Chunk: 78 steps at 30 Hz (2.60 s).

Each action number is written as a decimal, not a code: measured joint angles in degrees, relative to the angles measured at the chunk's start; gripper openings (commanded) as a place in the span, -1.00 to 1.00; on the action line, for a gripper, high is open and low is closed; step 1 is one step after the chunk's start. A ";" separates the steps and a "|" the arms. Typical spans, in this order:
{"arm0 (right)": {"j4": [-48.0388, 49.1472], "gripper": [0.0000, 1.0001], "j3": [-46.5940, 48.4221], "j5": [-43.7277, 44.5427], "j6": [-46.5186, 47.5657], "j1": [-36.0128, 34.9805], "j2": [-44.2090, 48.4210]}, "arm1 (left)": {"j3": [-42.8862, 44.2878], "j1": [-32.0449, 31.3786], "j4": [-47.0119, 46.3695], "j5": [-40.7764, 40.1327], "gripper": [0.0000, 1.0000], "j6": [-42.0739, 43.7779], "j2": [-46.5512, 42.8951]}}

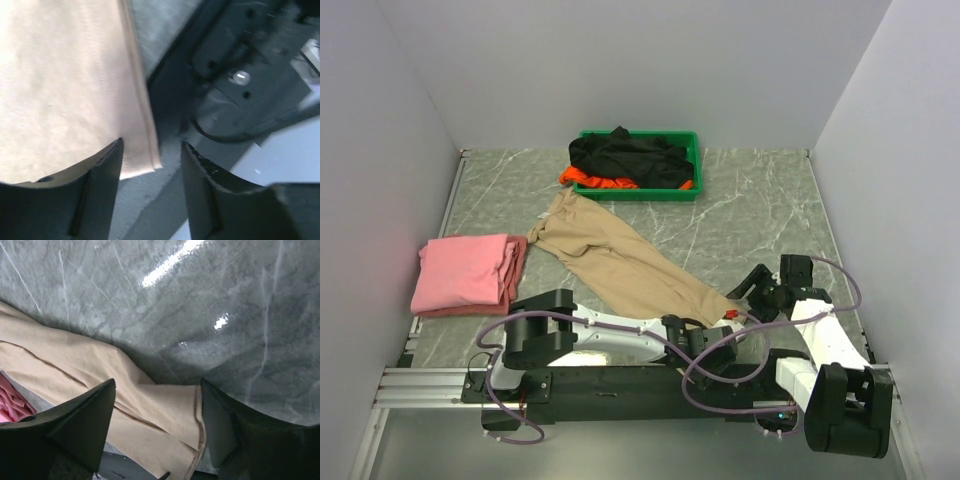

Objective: Fold and stack the t-shirts
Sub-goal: Fold the tshirt

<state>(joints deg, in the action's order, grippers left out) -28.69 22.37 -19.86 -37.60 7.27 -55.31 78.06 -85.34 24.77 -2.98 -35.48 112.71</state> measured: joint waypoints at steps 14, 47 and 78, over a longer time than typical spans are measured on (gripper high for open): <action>1.90 -1.00 -1.97 -2.40 1.73 0.02 -0.52 | 3.41 -0.83 6.05 -9.44 -0.99 -4.39 2.45; 5.05 -1.00 35.85 8.39 -3.91 -31.30 -27.30 | -20.46 27.96 7.50 -14.29 -0.99 -12.11 -28.63; -2.71 0.11 75.63 6.45 1.44 -36.85 -65.57 | -28.17 50.62 4.61 -16.37 0.77 -11.32 -30.08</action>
<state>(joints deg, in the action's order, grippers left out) -31.40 98.00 -13.41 -36.16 -29.58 -120.88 49.89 -34.72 29.39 -19.35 -46.81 82.63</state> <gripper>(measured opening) 0.512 0.841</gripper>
